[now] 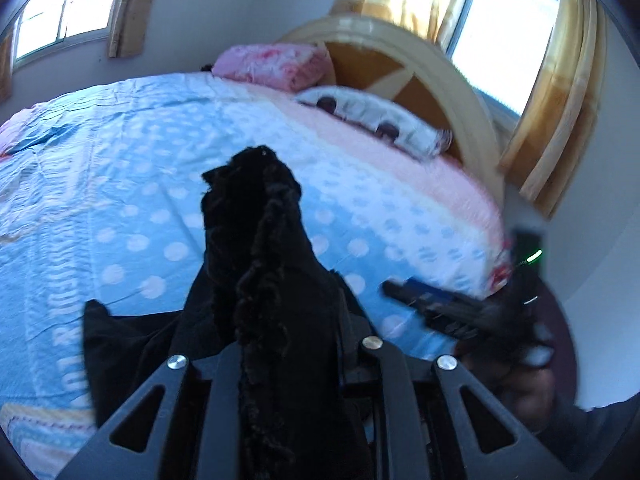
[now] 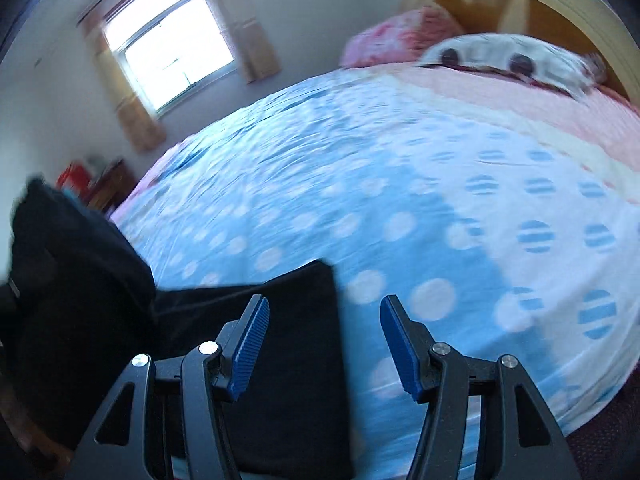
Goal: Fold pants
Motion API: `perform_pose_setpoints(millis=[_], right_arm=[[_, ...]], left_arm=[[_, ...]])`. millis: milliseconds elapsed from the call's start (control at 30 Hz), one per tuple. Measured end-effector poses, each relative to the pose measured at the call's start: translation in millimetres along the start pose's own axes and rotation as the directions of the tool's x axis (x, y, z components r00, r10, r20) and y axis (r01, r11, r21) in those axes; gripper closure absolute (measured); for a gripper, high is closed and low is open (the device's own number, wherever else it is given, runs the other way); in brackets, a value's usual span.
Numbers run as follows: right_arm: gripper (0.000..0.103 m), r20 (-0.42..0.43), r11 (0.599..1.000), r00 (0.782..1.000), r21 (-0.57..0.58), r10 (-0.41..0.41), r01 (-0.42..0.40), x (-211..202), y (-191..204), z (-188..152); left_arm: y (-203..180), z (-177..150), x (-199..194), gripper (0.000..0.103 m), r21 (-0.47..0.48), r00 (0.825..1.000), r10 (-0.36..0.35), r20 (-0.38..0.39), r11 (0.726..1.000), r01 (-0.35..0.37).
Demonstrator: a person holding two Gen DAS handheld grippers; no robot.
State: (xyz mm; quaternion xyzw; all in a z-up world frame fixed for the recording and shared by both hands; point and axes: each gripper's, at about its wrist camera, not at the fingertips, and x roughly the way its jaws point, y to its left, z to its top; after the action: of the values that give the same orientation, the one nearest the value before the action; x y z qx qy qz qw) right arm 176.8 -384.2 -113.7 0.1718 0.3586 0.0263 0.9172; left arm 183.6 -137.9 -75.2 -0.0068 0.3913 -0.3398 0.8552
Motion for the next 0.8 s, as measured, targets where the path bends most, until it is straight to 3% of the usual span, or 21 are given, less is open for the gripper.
perform_pose_setpoints(millis=[167, 267, 300, 433, 500, 633, 733, 800], right_arm=[[0.043, -0.001, 0.998, 1.0, 0.062, -0.016, 0.016, 1, -22, 4], [0.043, -0.009, 0.997, 1.0, 0.075, -0.027, 0.028, 3, -30, 4], [0.043, -0.015, 0.997, 1.0, 0.079, -0.026, 0.027, 6, -32, 4], [0.042, -0.027, 0.995, 1.0, 0.097, -0.012, 0.014, 7, -37, 3], [0.042, -0.024, 0.995, 1.0, 0.098, -0.009, 0.011, 5, -38, 3], [0.042, 0.009, 0.995, 1.0, 0.103, -0.013, 0.012, -5, -41, 6], [0.042, 0.009, 0.996, 0.999, 0.085, 0.037, -0.038, -12, -37, 9], [0.042, 0.0, 0.996, 0.996, 0.017, 0.084, -0.084, -16, -21, 5]], left_arm=[[-15, -12, 46, 0.068, 0.027, 0.996, -0.024, -0.085, 0.999, 0.026], [-36, -18, 41, 0.043, 0.118, 0.999, 0.006, -0.053, 0.993, 0.0], [-40, -20, 35, 0.04, 0.144, 0.999, 0.016, -0.028, 0.989, -0.012], [-29, -23, 24, 0.036, 0.138, 0.999, 0.054, 0.002, 0.989, -0.053], [-10, -30, 22, 0.035, 0.105, 0.994, 0.105, -0.001, 0.989, -0.105], [30, -61, 7, 0.035, 0.021, 0.983, 0.183, -0.029, 0.983, -0.182], [54, -93, -13, 0.035, -0.013, 0.963, 0.27, -0.02, 0.963, -0.27], [67, -105, -22, 0.034, -0.042, 0.958, 0.287, -0.007, 0.957, -0.287]])
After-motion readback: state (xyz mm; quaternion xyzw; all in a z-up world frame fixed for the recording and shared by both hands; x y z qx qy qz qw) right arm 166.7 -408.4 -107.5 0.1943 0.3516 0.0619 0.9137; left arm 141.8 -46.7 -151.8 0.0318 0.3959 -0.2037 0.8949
